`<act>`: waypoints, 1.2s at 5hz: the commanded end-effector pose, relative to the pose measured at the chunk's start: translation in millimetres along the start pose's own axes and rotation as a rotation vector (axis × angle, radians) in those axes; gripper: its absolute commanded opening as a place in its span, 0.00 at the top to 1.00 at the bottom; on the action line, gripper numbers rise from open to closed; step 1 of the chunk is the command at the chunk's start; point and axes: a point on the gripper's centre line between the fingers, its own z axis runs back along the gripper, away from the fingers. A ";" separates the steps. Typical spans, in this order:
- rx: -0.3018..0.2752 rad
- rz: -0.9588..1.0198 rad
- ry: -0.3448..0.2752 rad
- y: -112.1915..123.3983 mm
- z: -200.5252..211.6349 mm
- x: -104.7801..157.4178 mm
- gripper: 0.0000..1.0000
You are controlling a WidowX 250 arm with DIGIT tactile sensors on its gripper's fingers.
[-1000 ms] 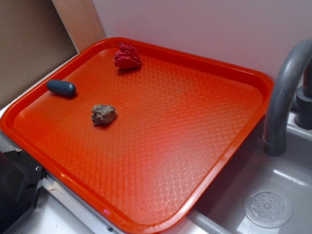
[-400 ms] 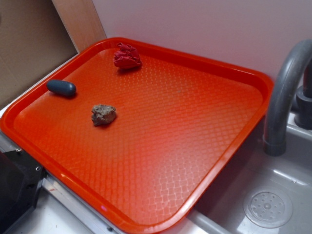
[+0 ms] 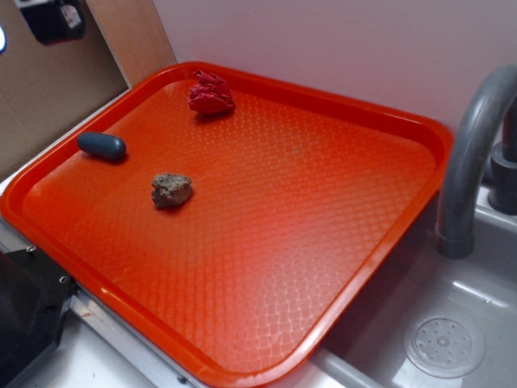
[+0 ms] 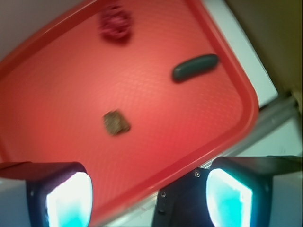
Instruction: Grab the plastic pickle.
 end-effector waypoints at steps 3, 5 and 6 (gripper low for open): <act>0.097 0.811 -0.186 43.5 -90.2 74.6 0.00; 0.168 0.890 -0.237 49.9 -116.5 93.6 0.00; 0.207 0.886 -0.271 48.3 -129.1 92.8 0.00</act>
